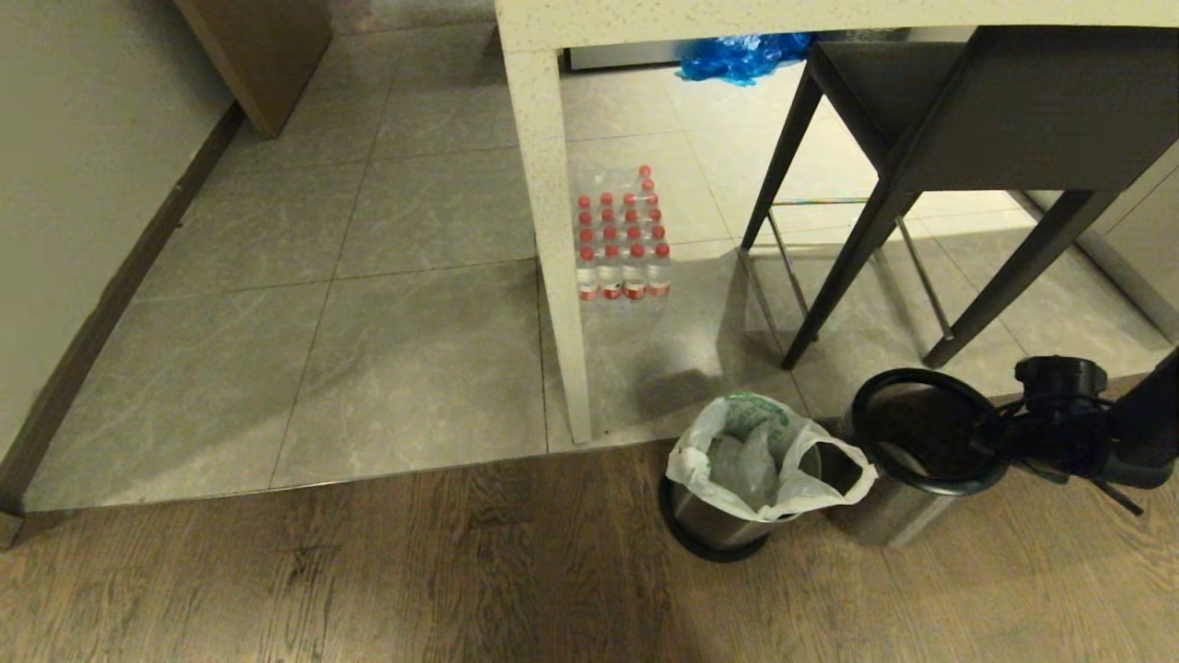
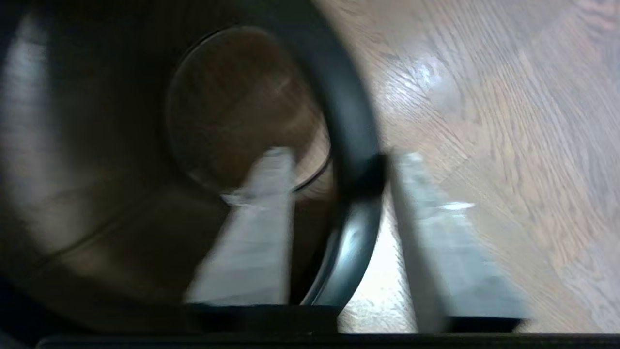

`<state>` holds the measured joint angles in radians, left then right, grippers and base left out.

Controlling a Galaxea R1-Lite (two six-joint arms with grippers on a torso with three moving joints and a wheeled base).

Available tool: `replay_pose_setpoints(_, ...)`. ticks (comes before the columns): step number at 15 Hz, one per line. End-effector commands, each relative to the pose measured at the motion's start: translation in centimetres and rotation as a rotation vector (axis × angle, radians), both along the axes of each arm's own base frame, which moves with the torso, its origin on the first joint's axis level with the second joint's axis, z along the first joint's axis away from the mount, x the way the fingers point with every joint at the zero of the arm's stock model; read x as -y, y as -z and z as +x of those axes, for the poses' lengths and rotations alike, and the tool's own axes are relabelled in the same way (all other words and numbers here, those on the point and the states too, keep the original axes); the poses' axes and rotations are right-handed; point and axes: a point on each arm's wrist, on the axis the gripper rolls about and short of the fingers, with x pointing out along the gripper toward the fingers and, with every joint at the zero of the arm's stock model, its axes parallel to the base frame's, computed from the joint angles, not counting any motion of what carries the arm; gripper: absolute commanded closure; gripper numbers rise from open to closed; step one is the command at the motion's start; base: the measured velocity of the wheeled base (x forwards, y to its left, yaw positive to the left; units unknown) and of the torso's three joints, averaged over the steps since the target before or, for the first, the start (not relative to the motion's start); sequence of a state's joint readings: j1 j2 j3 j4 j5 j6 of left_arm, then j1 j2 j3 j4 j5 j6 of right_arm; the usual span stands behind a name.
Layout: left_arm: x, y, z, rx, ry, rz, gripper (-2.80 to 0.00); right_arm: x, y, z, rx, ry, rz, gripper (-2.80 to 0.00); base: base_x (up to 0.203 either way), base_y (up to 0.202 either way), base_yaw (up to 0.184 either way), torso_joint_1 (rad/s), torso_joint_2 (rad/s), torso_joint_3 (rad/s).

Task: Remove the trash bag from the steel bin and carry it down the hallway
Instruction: Place the outer trash can on the ground, then pick up the trash bag

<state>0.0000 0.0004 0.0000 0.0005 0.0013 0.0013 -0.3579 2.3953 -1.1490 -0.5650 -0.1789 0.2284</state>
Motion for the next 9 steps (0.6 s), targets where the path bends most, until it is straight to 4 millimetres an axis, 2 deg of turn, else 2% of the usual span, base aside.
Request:
replay_pose_setpoints(1,0.0,0.0,0.0,-0.001,0.0,0.0,0.0,-0.1,1.9,0.1,-0.034,-0.002,0.012,-2.8,0.0,0.0,0.0,0.0,0.0,0.0)
replay_pose_setpoints(2,0.0,0.0,0.0,-0.001,0.0,0.0,0.0,0.0,1.8,0.1,-0.029,0.0,0.008,-2.8,0.0,0.0,0.0,0.0,0.0,0.0)
replay_pose_setpoints(4,0.0,0.0,0.0,-0.001,0.0,0.0,0.0,-0.1,-0.3,-0.2,0.003,0.006,-0.011,-2.8,0.0,0.0,0.0,0.0,0.0,0.0)
replay_pose_setpoints(6,0.0,0.0,0.0,-0.001,0.0,0.0,0.0,-0.6,-3.7,-1.4,0.049,0.002,-0.029,-2.8,0.0,0.0,0.0,0.0,0.0,0.0)
replay_pose_setpoints(8,0.0,0.0,0.0,-0.001,-0.001,0.0,0.0,-1.7,-7.3,-3.6,0.084,-0.016,-0.044,-2.8,0.0,0.0,0.0,0.0,0.0,0.0)
replay_pose_setpoints(9,0.0,0.0,0.0,-0.001,0.0,0.0,0.0,-2.4,-8.0,-5.0,0.07,-0.024,-0.049,-1.63,0.0,0.0,0.0,0.0,0.0,0.0)
